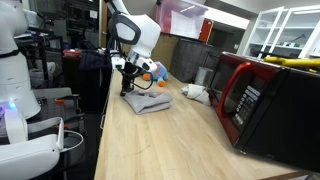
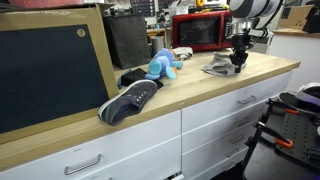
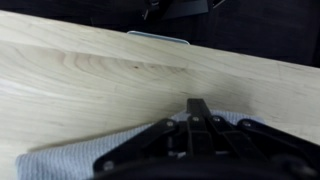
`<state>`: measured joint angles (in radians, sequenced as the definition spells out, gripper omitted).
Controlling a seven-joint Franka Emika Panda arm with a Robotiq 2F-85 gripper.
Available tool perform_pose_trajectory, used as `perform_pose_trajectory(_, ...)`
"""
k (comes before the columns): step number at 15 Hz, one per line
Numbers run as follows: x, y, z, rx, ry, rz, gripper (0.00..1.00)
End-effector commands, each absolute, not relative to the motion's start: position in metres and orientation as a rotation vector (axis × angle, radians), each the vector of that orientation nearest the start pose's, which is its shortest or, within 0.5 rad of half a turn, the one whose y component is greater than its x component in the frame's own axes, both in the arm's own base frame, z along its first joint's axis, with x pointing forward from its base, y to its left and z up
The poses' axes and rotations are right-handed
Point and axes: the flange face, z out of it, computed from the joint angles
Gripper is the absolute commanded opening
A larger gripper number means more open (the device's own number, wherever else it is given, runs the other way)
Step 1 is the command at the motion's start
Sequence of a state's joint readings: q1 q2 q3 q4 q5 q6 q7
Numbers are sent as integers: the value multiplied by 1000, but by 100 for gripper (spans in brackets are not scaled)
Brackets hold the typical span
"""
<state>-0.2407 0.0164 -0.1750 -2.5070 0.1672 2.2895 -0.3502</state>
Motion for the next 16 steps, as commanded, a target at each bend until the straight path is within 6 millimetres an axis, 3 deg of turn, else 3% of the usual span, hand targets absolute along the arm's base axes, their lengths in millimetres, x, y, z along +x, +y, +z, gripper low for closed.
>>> perform_pose_trajectory(1, 387, -181, 291, -2887, 202, 70, 34)
perform_pose_trajectory(6, 401, -178, 319, -2817, 268, -195, 72)
perform_pose_trajectory(10, 412, -171, 313, -2843, 368, -301, 100)
perform_pose_trajectory(16, 414, -185, 286, -2934, 651, -196, 100)
